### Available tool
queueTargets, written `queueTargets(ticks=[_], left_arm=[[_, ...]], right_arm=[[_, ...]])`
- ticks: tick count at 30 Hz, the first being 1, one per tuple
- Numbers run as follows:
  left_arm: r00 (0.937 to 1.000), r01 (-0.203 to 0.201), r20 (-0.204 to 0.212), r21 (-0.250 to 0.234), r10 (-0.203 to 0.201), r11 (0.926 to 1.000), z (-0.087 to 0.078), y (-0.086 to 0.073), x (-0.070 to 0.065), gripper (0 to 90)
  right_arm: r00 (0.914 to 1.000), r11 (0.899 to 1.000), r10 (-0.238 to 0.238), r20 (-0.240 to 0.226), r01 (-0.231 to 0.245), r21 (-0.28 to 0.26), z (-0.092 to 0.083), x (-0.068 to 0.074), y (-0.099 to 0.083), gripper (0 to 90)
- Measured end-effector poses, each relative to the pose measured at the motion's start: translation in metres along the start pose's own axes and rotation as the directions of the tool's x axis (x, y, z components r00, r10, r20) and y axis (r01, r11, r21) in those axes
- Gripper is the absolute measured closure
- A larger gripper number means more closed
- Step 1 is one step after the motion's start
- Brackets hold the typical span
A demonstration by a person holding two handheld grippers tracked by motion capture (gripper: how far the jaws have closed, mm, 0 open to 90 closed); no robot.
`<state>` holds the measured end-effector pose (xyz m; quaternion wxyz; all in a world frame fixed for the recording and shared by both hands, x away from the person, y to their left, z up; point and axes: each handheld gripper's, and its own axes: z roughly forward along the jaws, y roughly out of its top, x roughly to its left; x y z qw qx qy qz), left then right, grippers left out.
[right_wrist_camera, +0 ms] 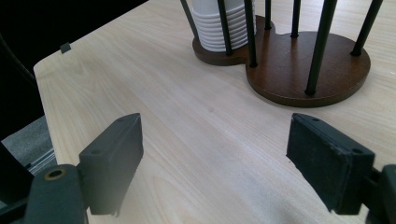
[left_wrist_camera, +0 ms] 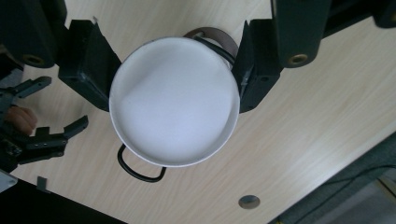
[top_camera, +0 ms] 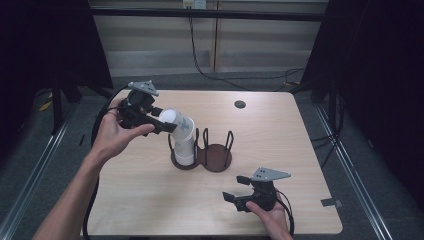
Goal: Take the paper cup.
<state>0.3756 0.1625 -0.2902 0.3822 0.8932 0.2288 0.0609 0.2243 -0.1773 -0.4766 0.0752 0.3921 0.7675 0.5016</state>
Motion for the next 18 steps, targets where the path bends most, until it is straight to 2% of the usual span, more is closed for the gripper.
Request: queueTargets(ticks=[2,5,9,12,14,18], left_arm=[[1.0,-0.003,0.003,0.003,0.003,1.0,0.001,-0.003,0.0,36.5],[0.9997,0.019,0.014,-0.026,-0.019,0.9995,0.002,-0.011,0.001,36.5],[0.9994,0.029,0.02,-0.041,-0.028,0.9988,0.0,-0.019,0.0,36.5],[0.9995,0.017,0.029,-0.053,-0.016,0.9984,-0.001,-0.025,-0.002,36.5],[0.9998,-0.004,0.019,-0.056,0.005,0.9984,-0.002,-0.029,-0.006,36.5],[0.9997,-0.003,0.023,-0.065,0.004,0.9979,-0.003,-0.036,-0.011,36.5]], right_arm=[[1.0,1.0,-0.001,0.001,0.001,0.001,0.0,0.0,0.0,18.2],[1.0,1.0,-0.003,0.006,0.003,0.005,0.002,0.001,0.0,18.2],[1.0,1.0,-0.003,0.005,0.003,0.007,0.002,0.0,0.0,18.2],[1.0,1.0,0.007,-0.001,-0.007,0.0,0.001,0.0,0.001,18.2],[1.0,1.0,0.009,-0.004,-0.009,-0.001,0.001,0.0,0.001,18.2],[1.0,1.0,0.008,-0.002,-0.008,-0.002,0.001,0.0,0.001,18.2]])
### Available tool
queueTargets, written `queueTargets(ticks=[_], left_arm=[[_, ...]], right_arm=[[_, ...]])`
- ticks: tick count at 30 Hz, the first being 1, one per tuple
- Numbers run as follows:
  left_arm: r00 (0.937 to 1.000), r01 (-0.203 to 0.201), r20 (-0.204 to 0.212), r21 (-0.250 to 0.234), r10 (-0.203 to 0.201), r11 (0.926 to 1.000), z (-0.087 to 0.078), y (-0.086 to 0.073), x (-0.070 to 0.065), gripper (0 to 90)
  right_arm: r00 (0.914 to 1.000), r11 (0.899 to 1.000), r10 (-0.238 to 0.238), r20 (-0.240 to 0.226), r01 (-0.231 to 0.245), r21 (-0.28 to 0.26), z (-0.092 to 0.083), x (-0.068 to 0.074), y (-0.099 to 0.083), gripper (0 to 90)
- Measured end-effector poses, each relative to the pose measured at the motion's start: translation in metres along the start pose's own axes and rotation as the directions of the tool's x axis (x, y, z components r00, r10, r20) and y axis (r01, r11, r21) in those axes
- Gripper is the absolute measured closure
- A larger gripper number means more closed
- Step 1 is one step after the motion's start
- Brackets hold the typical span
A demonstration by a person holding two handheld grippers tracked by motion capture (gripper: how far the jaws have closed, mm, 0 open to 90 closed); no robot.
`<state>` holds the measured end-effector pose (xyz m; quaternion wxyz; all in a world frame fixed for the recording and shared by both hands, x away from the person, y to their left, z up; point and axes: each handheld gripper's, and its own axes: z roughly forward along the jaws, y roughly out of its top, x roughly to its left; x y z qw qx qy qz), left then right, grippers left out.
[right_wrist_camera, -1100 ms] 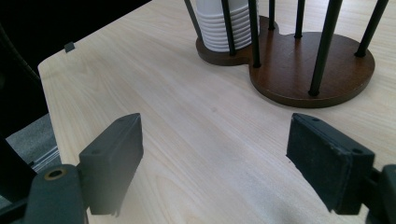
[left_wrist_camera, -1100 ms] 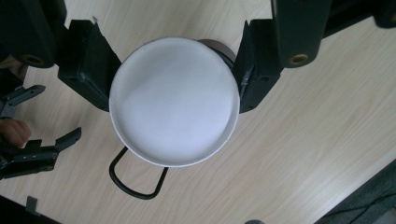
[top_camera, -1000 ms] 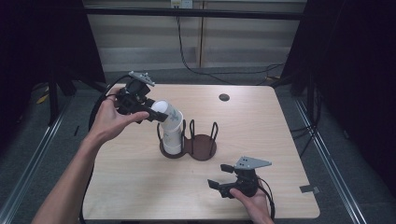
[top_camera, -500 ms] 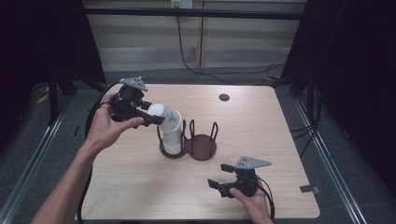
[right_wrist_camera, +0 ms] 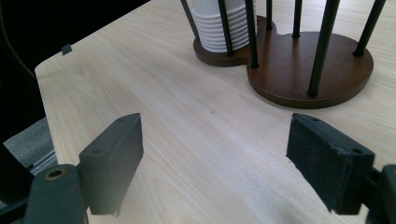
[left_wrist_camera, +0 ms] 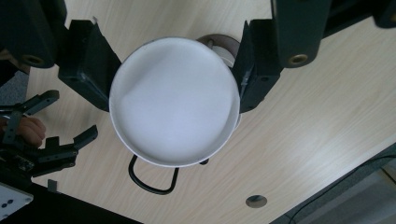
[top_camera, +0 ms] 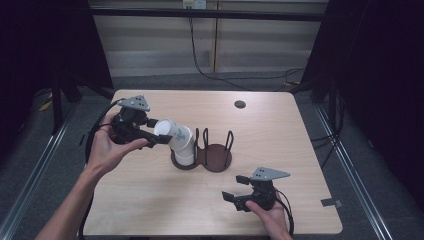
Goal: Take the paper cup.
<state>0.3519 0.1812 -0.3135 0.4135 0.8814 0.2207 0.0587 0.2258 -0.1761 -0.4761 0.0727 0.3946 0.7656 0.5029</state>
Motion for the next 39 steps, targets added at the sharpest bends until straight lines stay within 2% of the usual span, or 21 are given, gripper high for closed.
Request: queueTargets(ticks=[4,5,12,13,16,19,22,24,27,28,29,31,33,36,38,39], left_arm=[[0.9998,0.012,0.018,-0.011,-0.011,0.9999,-0.002,-0.008,-0.003,36.4],[0.9997,-0.001,0.025,-0.007,0.001,1.0,-0.003,-0.009,-0.003,36.4],[0.9985,0.0,0.055,-0.038,0.002,0.9993,-0.006,-0.023,-0.012,36.4],[0.9989,-0.005,0.047,-0.036,0.006,0.9993,-0.005,-0.025,-0.012,36.4],[0.9982,0.011,0.059,-0.03,-0.009,0.9995,0.0,-0.033,-0.014,36.4],[0.9976,0.008,0.068,-0.02,-0.007,0.9998,0.003,-0.039,-0.016,36.5],[0.9972,0.002,0.075,-0.023,0.0,0.9997,0.005,-0.042,-0.02,36.4],[0.9967,-0.007,0.08,-0.019,0.008,0.9998,0.005,-0.044,-0.022,36.4],[0.996,-0.012,0.089,-0.018,0.014,0.9998,0.008,-0.047,-0.026,36.4],[0.9958,-0.003,0.091,-0.022,0.005,0.9998,0.01,-0.048,-0.028,36.4],[0.9945,-0.005,0.104,-0.019,0.007,0.9998,0.011,-0.05,-0.03,36.4],[0.9942,-0.019,0.106,-0.01,0.02,0.9998,0.015,-0.052,-0.033,36.4],[0.9928,-0.022,0.118,0.009,0.021,0.9997,0.019,-0.054,-0.035,36.4],[0.9924,-0.018,0.122,-0.007,0.019,0.9998,0.022,-0.058,-0.036,36.4],[0.9921,-0.01,0.125,-0.003,0.01,0.9999,0.025,-0.061,-0.036,36.4],[0.9915,-0.018,0.129,0.002,0.017,0.9998,0.027,-0.063,-0.036,36.4]], right_arm=[[0.9999,1.0,-0.002,-0.011,0.002,-0.013,0.0,0.0,0.001,14.9],[0.9999,1.0,-0.002,-0.011,0.002,-0.013,0.0,0.0,0.001,14.9],[0.9995,1.0,-0.016,-0.027,0.016,-0.003,0.001,0.003,0.003,14.8],[0.9993,1.0,-0.021,-0.031,0.021,-0.007,0.002,0.003,0.004,14.2],[0.9996,1.0,-0.017,-0.023,0.017,-0.009,0.002,0.003,0.004,13.2],[0.9995,1.0,-0.008,-0.029,0.007,-0.011,0.002,0.003,0.005,13.1],[0.9993,1.0,-0.018,-0.032,0.017,-0.011,0.003,0.004,0.007,13.4],[0.9994,1.0,-0.03,-0.018,0.03,-0.007,0.003,0.007,0.012,13.4],[0.9988,0.999,-0.04,-0.028,0.04,-0.011,0.003,0.009,0.016,13.3],[0.9985,0.999,-0.05,-0.021,0.05,-0.01,0.003,0.01,0.018,13.4],[0.9984,0.998,-0.056,-0.011,0.056,-0.009,0.004,0.012,0.019,13.6],[0.998,0.998,-0.064,0.001,0.064,-0.006,0.004,0.013,0.023,14.1],[0.9975,0.998,-0.069,-0.01,0.069,-0.009,0.005,0.014,0.025,14.1],[0.9972,0.997,-0.074,-0.011,0.074,-0.011,0.007,0.014,0.028,15.4],[0.9969,0.997,-0.079,-0.009,0.078,-0.012,0.008,0.014,0.03,15.7],[0.9967,0.997,-0.08,-0.011,0.08,-0.015,0.009,0.014,0.032,16.3]])
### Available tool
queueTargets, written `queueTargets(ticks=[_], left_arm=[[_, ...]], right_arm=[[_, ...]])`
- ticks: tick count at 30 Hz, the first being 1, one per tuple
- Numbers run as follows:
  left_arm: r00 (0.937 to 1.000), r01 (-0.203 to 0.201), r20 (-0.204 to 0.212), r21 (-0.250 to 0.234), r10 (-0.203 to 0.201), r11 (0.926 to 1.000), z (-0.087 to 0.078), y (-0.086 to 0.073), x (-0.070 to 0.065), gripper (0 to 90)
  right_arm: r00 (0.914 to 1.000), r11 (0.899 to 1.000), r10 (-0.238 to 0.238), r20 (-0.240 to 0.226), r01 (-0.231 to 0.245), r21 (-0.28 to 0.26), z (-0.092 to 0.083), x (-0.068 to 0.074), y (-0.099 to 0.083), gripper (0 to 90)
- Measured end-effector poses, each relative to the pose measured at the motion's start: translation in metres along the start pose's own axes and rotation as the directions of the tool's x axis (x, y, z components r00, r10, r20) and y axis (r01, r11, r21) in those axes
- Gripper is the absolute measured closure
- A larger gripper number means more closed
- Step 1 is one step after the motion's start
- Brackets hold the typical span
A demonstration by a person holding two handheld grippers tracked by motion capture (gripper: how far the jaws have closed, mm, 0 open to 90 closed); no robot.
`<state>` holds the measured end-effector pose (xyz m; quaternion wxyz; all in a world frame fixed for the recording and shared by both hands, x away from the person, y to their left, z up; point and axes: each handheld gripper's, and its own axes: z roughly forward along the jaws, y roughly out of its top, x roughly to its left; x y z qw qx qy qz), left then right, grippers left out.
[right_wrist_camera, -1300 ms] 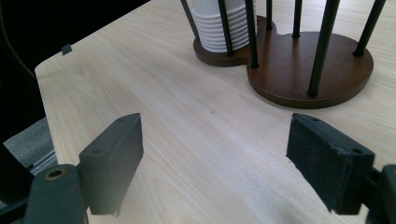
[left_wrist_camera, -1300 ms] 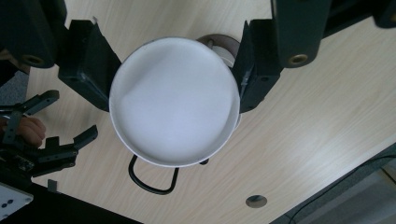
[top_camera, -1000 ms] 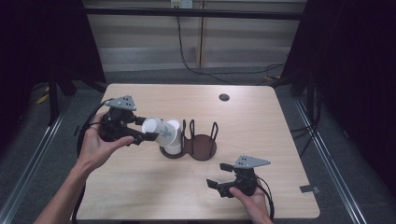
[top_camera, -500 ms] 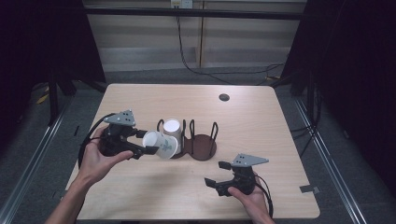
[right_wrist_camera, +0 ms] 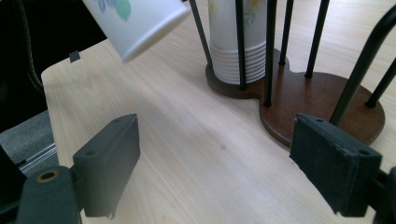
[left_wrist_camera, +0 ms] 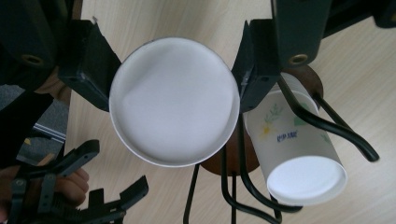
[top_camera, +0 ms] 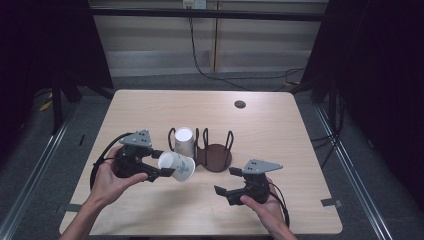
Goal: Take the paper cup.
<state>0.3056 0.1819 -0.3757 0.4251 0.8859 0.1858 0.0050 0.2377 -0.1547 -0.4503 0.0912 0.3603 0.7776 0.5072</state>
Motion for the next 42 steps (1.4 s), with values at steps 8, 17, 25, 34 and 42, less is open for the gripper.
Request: queueTargets(ticks=[8,17,25,34,42], left_arm=[[0.999,-0.011,0.042,-0.022,0.012,0.9997,0.01,-0.007,-0.009,36.4],[0.9979,-0.008,0.065,0.006,0.008,0.9999,0.019,-0.013,-0.01,36.4],[0.9948,-0.032,0.097,0.022,0.03,0.9993,0.025,-0.015,-0.017,36.4],[0.9901,-0.053,0.132,0.024,0.049,0.9983,0.028,-0.013,-0.022,36.4],[0.9837,-0.071,0.168,0.037,0.063,0.9968,0.032,-0.012,-0.026,36.4]], right_arm=[[0.9978,0.999,-0.042,-0.05,0.043,0.001,0.007,0.004,0.008,17.2],[0.9868,0.998,-0.057,-0.151,0.056,-0.013,0.022,0.007,0.015,13.0],[0.9757,0.995,-0.096,-0.197,0.095,-0.015,0.024,0.016,0.011,13.3],[0.9634,0.992,-0.121,-0.239,0.124,-0.002,0.029,0.021,0.007,15.9],[0.9507,0.986,-0.161,-0.265,0.168,0.006,0.036,0.027,0.007,19.9]])
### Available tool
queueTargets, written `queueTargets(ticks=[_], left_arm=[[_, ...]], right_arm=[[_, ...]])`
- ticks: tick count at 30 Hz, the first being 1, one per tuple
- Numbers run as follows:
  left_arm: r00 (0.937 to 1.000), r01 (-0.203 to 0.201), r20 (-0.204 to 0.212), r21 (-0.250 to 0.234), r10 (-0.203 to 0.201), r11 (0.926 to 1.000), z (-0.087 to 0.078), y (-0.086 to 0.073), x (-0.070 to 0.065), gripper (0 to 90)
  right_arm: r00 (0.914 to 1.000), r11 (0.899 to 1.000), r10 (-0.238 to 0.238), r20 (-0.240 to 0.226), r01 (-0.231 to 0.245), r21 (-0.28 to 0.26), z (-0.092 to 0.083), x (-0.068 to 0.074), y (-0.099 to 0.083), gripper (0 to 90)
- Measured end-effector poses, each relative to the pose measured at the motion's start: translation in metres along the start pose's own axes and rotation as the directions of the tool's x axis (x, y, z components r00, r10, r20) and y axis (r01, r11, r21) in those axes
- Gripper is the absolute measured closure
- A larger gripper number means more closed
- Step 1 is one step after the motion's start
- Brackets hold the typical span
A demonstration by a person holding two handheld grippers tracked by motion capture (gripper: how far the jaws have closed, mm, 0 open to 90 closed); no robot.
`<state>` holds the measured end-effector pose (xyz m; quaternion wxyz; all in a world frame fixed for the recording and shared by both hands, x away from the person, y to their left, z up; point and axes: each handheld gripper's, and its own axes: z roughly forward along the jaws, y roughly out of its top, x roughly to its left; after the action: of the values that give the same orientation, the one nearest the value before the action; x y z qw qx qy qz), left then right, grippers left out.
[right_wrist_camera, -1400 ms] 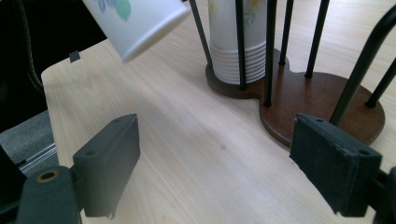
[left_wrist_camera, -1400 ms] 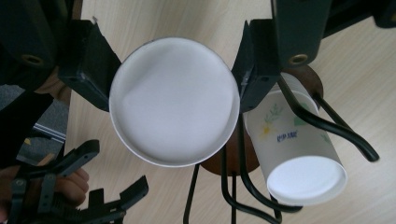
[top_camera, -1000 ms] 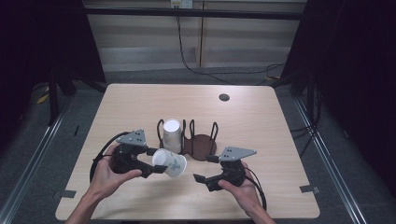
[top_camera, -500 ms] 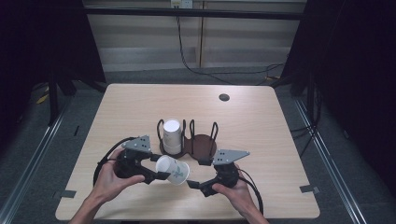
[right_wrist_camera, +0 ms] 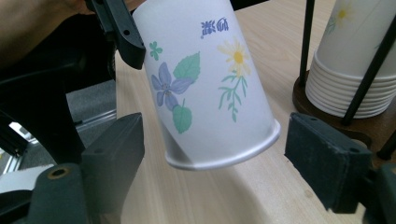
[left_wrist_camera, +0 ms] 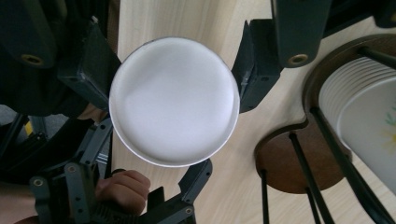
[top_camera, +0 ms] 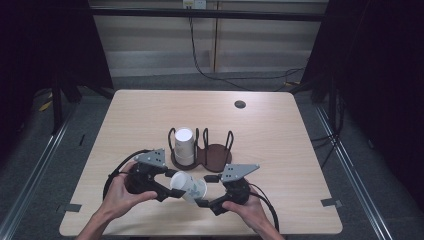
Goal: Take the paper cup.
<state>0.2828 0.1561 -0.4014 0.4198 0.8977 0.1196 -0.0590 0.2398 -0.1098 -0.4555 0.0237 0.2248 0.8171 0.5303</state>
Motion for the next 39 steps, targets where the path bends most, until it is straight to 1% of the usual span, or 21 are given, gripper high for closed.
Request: queueTargets(ticks=[2,3,5,6,7,8,10,12,14,15,16,20,22,25,27,31,32,33,39], left_arm=[[0.9997,-0.01,0.021,0.006,0.01,0.9999,0.001,0.0,0.0,36.4],[0.9997,-0.009,0.021,0.009,0.009,0.9999,0.001,0.001,-0.001,36.4],[0.9994,-0.02,0.027,0.015,0.019,0.9997,0.002,0.002,-0.002,36.4],[0.9994,-0.013,0.033,0.005,0.012,0.9999,0.003,0.002,-0.002,36.4],[0.9991,-0.013,0.04,0.007,0.012,0.9999,0.003,0.003,-0.002,36.5],[0.999,-0.02,0.04,0.014,0.02,0.9997,0.003,0.003,-0.002,36.5],[0.9981,-0.021,0.058,0.011,0.02,0.9997,0.004,0.004,-0.004,36.5],[0.9981,-0.02,0.058,0.008,0.02,0.9998,0.004,0.005,-0.005,36.5],[0.9975,-0.027,0.065,0.008,0.027,0.9996,0.004,0.007,-0.006,36.5],[0.9976,-0.018,0.067,0.006,0.018,0.9998,0.004,0.007,-0.007,36.5],[0.9973,-0.024,0.069,0.007,0.024,0.9997,0.005,0.007,-0.007,36.5],[0.9972,-0.021,0.072,0.005,0.02,0.9998,0.006,0.007,-0.008,36.5],[0.9973,-0.017,0.072,0.002,0.016,0.9999,0.005,0.007,-0.007,36.5],[0.9966,-0.004,0.083,-0.013,0.005,0.9999,0.003,0.007,-0.006,36.5],[0.9966,0.001,0.083,-0.015,0.0,0.9999,0.002,0.006,-0.005,36.6],[0.9956,0.019,0.092,-0.026,-0.016,0.9995,0.003,0.005,-0.004,36.5],[0.9958,0.011,0.091,-0.02,-0.009,0.9997,0.003,0.005,-0.003,36.6],[0.9961,0.011,0.088,-0.018,-0.009,0.9998,0.004,0.004,-0.003,36.5],[0.996,0.013,0.089,-0.023,-0.011,0.9997,0.005,0.004,-0.004,36.0]], right_arm=[[0.9999,1.0,0.0,-0.01,0.0,0.008,0.002,0.0,0.0,19.5],[0.9999,1.0,-0.001,-0.011,0.001,0.012,0.003,0.001,0.0,19.6],[0.9998,1.0,-0.01,-0.019,0.01,0.014,0.004,0.001,0.0,19.4],[0.9996,1.0,-0.015,-0.023,0.015,0.015,0.005,0.002,0.0,19.2],[0.9994,1.0,-0.021,-0.026,0.021,0.015,0.006,0.002,0.0,19.2],[0.9993,1.0,-0.022,-0.03,0.022,0.016,0.006,0.003,0.0,19.2],[0.9992,0.999,-0.028,-0.028,0.028,0.021,0.007,0.003,0.0,19.4],[0.9988,1.0,-0.019,-0.046,0.02,0.019,0.007,0.003,0.0,19.2],[0.9981,0.999,-0.034,-0.052,0.035,0.022,0.009,0.004,0.0,19.0],[0.9977,0.999,-0.037,-0.056,0.039,0.025,0.01,0.005,0.0,18.9],[0.9974,0.999,-0.041,-0.06,0.043,0.026,0.011,0.006,0.0,19.0],[0.9966,0.998,-0.052,-0.065,0.053,0.022,0.013,0.008,0.0,19.2],[0.9962,0.998,-0.063,-0.06,0.064,0.015,0.015,0.009,0.0,19.2],[0.9963,0.998,-0.068,-0.052,0.069,0.013,0.016,0.01,0.0,19.5],[0.9967,0.997,-0.069,-0.043,0.07,0.015,0.015,0.01,0.0,22.8],[0.9962,0.997,-0.076,-0.042,0.077,0.013,0.013,0.009,0.0,25.2],[0.9959,0.997,-0.08,-0.041,0.081,0.015,0.013,0.009,0.0,25.9],[0.9955,0.996,-0.084,-0.045,0.085,0.017,0.013,0.009,0.0,28.9],[0.9956,0.996,-0.08,-0.05,0.081,0.026,0.013,0.009,0.0,29.4]])
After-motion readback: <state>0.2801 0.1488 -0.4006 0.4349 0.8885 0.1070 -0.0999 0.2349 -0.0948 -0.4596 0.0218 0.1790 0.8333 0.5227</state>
